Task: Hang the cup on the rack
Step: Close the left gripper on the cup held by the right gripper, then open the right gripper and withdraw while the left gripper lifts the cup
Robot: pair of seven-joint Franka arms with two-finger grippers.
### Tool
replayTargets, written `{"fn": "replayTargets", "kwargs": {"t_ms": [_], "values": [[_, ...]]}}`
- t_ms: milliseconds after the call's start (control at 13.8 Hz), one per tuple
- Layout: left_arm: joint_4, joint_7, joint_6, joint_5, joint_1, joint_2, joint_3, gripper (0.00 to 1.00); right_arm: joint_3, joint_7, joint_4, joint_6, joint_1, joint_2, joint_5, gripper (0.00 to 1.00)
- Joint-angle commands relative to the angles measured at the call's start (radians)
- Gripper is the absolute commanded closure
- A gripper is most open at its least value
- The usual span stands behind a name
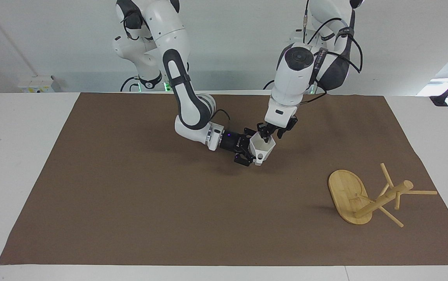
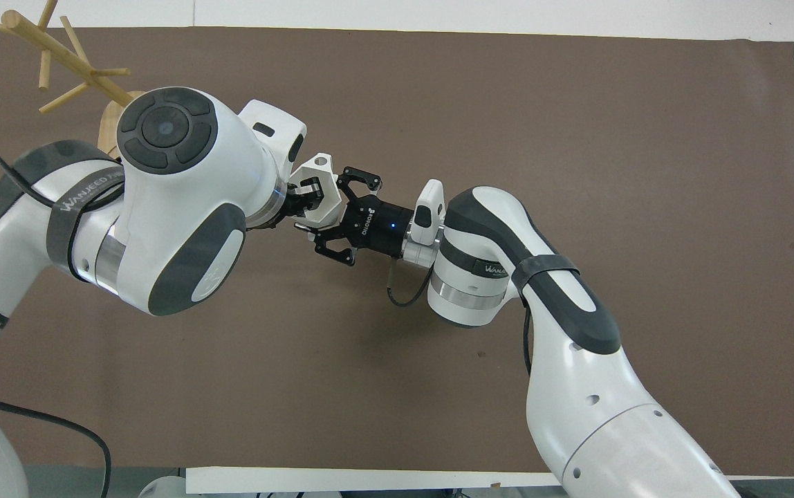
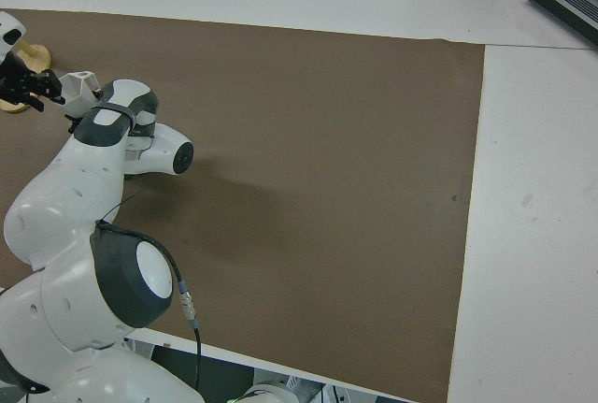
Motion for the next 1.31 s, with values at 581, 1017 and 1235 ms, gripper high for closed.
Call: {"fn": "replayTargets", "kwargs": {"t_ms": [581,1017,1235], "values": [[-0.026,-0.034,0.022,0.011,-0.014,-0.015,0.014,1.00,0.002,-0.021,-0.012,0.017,-0.009,-0.013,0.023,0.00],[0.000,-0.070,0.026,0.013,0.007,-0.012,0.020,1.00,0.000,-0.020,-0.022,-0.090,-0.184,-0.019,-0.192,0.00],[-0.040,-0.085,0.096,0.014,0.078,-0.055,0.021,1.00,0.000,-0.007,-0.055,-0.255,-0.375,-0.037,-0.446,0.00]]}}
